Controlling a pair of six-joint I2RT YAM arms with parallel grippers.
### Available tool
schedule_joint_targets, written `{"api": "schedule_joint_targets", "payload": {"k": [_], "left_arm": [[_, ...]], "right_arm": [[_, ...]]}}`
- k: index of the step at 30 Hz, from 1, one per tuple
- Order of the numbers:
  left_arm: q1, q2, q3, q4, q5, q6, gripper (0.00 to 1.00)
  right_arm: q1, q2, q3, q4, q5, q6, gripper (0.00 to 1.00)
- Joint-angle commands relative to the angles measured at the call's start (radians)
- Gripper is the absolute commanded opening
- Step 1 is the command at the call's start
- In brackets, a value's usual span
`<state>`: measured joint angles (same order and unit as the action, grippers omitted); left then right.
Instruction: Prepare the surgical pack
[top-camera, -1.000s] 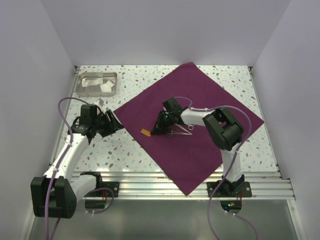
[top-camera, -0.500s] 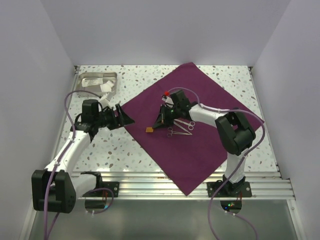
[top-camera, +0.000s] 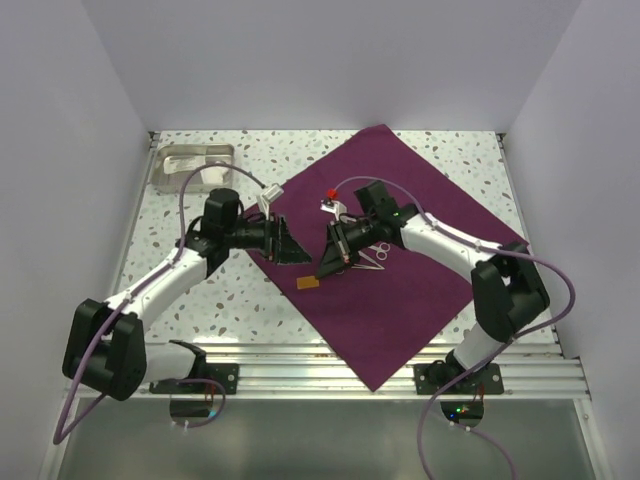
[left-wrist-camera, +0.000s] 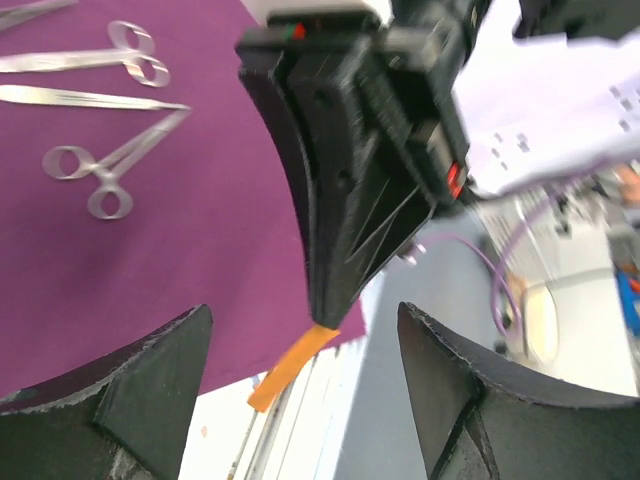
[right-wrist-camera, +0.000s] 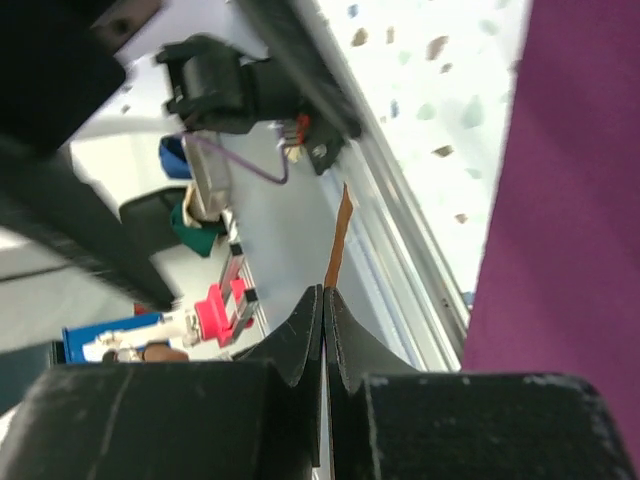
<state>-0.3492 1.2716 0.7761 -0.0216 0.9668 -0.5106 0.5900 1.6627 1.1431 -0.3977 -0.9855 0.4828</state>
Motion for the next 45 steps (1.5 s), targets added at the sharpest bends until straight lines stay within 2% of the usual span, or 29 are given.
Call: {"api": "schedule_joint_targets", "payload": {"k": [1, 5, 11, 15, 16, 21, 27, 33, 37, 39, 40, 43, 45], "left_arm": [[-0.027, 0.015, 0.023, 0.084, 0.156, 0.038, 0.78], [-0.048, 0.04, 0.018, 0.08, 0.277, 0.055, 0.76], [-0.083, 0.046, -0.004, 0.126, 0.384, 0.014, 0.72], [-0.097, 0.045, -0.015, 0.117, 0.395, 0.004, 0.66], [-0.106, 0.048, -0.014, 0.117, 0.395, -0.002, 0.62], [-0.122, 0.061, -0.009, 0.106, 0.378, -0.011, 0.59], [-0.125, 0.101, 0.015, 0.052, 0.371, 0.021, 0.5], [-0.125, 0.13, 0.029, 0.048, 0.386, 0.027, 0.33], [-0.123, 0.153, 0.048, 0.045, 0.406, 0.034, 0.14], [-0.119, 0.176, 0.066, 0.023, 0.409, 0.056, 0.07], [-0.113, 0.187, 0.077, -0.013, 0.405, 0.069, 0.04], [-0.065, 0.254, 0.126, -0.032, 0.395, 0.09, 0.0], [0.002, 0.297, 0.164, -0.063, 0.363, 0.098, 0.0]], "right_arm": [[0.002, -0.09, -0.012, -0.044, -0.111, -0.055, 0.0], [0.004, -0.127, -0.028, -0.044, -0.153, -0.053, 0.0], [0.004, -0.136, -0.032, -0.047, -0.17, -0.056, 0.0], [0.004, -0.121, -0.008, -0.049, -0.183, -0.059, 0.0], [0.002, -0.115, -0.002, -0.052, -0.188, -0.062, 0.0], [0.004, -0.087, 0.027, -0.056, -0.202, -0.067, 0.0], [0.004, -0.075, 0.044, -0.055, -0.222, -0.066, 0.0], [-0.004, -0.052, 0.06, -0.067, -0.205, -0.076, 0.0], [-0.028, -0.011, 0.076, -0.09, -0.167, -0.075, 0.0], [-0.056, 0.008, 0.098, -0.099, -0.156, -0.067, 0.1], [-0.065, 0.031, 0.11, -0.107, -0.139, -0.067, 0.24], [-0.117, 0.069, 0.173, -0.141, -0.044, -0.041, 0.42], [-0.181, 0.084, 0.219, -0.159, 0.037, 0.02, 0.47]]}}
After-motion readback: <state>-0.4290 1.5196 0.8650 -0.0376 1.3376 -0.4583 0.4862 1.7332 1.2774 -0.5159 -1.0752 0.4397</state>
